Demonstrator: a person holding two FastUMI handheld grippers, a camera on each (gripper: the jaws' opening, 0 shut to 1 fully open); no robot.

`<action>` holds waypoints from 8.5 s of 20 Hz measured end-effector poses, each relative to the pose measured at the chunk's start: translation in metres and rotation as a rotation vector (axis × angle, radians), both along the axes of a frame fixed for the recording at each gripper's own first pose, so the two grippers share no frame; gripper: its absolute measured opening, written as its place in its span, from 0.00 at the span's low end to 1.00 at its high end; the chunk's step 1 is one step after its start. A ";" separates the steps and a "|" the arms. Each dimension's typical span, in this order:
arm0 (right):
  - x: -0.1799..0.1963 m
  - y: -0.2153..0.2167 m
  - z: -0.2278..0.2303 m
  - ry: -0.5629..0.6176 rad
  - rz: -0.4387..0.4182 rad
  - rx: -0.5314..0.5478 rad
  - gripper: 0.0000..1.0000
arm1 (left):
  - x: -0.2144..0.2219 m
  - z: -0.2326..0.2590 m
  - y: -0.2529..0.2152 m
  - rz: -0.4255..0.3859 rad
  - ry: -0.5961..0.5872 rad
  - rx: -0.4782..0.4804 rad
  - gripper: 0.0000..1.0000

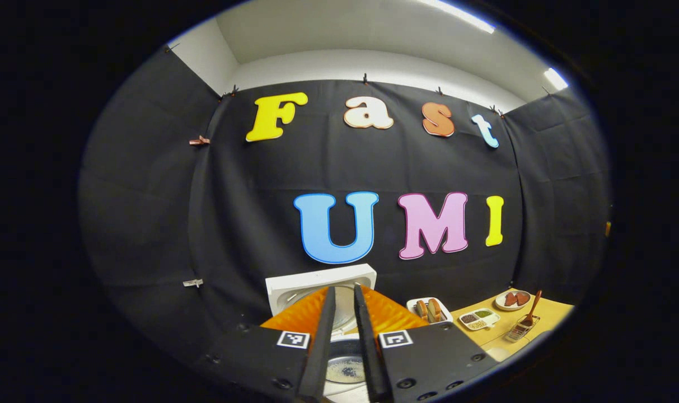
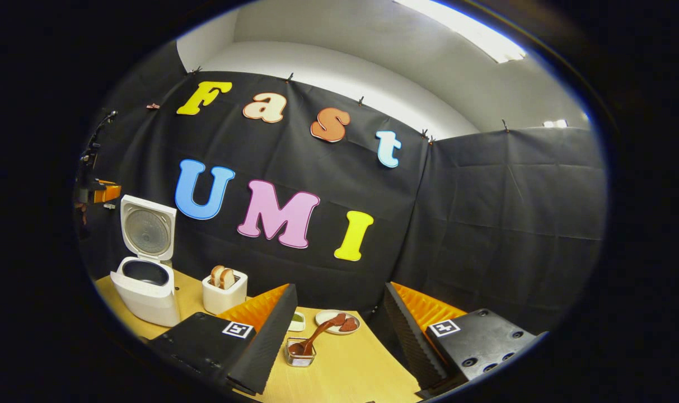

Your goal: Close the left gripper, press the button to open the rice cooker; take a wooden spoon from the chopstick holder with the right hand, scoop a spoonful of rice and pour it into the rice cooker, then put the wooden spoon back into the chopstick holder.

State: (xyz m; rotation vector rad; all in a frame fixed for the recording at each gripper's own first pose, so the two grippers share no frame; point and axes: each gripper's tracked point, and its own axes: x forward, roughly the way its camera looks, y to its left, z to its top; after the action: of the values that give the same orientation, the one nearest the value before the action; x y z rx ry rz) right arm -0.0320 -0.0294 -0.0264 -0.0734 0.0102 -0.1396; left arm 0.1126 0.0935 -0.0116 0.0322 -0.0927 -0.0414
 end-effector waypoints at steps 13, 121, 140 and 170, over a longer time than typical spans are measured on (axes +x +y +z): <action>0.064 0.002 -0.059 0.084 0.181 0.138 0.97 | -0.069 -0.015 -0.027 0.074 0.068 -0.019 0.96; 0.130 0.178 -0.239 0.506 0.229 1.239 0.12 | -0.181 -0.092 0.030 0.122 0.226 -0.081 0.97; 0.185 0.331 -0.079 0.506 0.451 1.366 0.11 | -0.189 -0.120 0.063 0.177 0.244 -0.133 0.95; 0.230 0.553 -0.054 0.258 0.816 0.338 0.11 | -0.215 -0.139 0.124 0.280 0.285 -0.137 0.95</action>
State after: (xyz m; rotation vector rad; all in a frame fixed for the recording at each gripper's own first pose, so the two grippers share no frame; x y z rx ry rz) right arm 0.1982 0.5239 -0.0809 0.2442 0.2576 0.6877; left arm -0.1028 0.2174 -0.1508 -0.0976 0.1946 0.2400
